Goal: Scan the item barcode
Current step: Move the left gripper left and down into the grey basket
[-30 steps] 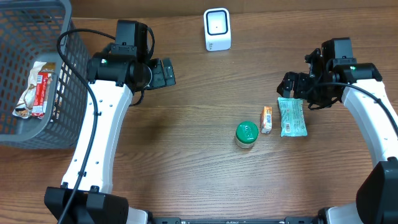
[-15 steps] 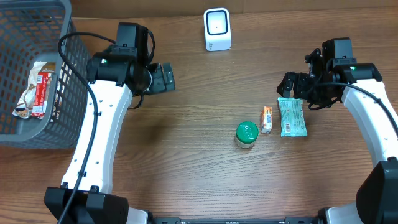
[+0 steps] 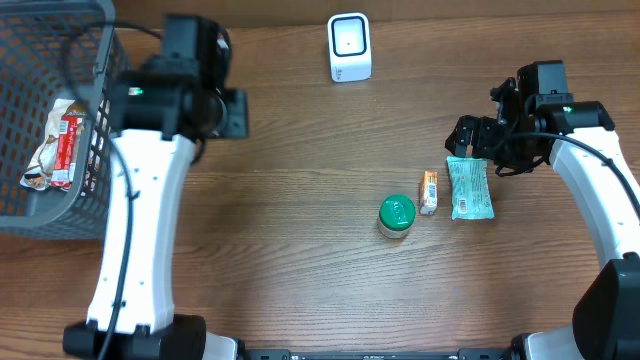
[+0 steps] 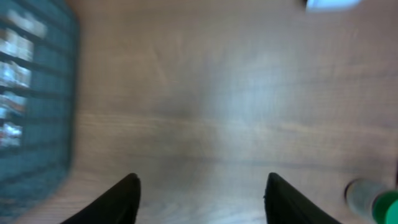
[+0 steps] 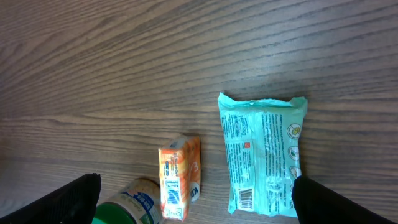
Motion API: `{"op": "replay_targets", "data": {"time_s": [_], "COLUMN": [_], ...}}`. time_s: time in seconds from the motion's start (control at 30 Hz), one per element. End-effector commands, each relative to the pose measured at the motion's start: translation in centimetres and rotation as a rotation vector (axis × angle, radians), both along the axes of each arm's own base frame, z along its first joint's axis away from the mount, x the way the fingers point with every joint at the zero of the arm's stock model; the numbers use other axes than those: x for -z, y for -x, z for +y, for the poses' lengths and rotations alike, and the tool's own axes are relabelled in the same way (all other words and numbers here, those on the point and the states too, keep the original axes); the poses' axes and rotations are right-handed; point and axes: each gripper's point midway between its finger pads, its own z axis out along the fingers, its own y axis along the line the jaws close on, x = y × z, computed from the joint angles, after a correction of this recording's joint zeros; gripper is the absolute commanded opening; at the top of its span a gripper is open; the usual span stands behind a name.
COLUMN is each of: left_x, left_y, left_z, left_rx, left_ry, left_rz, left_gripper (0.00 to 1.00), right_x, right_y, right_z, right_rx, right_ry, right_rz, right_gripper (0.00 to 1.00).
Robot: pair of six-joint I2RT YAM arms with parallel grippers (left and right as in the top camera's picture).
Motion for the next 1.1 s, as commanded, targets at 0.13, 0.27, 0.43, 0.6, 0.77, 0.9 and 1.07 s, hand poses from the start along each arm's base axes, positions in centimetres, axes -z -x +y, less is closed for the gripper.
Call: {"op": "replay_targets", "data": {"time_s": [0.13,0.27,0.43,0.6,0.77,0.9,1.07], "left_x": [-13.3,-18.9,-19.9,-19.3,-18.2,-16.7,-14.7], "left_y": [0.1,0.4,1.2,2.3,2.6,1.9,0.8], "left_z": [5.5,9.1,14.0,17.3,20.1,21.3,22.0], "left_rx": [-0.136,-0.221,-0.346,-0.436,-0.524,-0.544,-0.548], "left_ry": [-0.075,-0.108,-0.153,-0.178,-0.172,-0.17,-0.164], "left_rz": [-0.374,-0.566,-0.604,-0.578,-0.553,-0.507,-0.448], "left_gripper": [0.68,0.77,0.85,1.0,1.0,1.0,1.0], "right_x": [-1.0,-1.0,-1.0,-1.0,-1.0,-1.0,-1.0], "right_y": [-0.2,-0.2,-0.2,-0.2,-0.2,-0.2,-0.2], "right_z": [0.3,0.3,0.3,0.3,0.3,0.3,0.3], "right_rx": [-0.005,-0.005,-0.005,-0.005,-0.005,-0.005,-0.005], "right_ry": [-0.007,-0.007,-0.007,-0.007,-0.007,-0.007,-0.007], "right_rz": [-0.03,-0.03,-0.03,-0.03,-0.03,-0.03,-0.03], "right_gripper": [1.0,1.0,1.0,1.0,1.0,1.0,1.0]}}
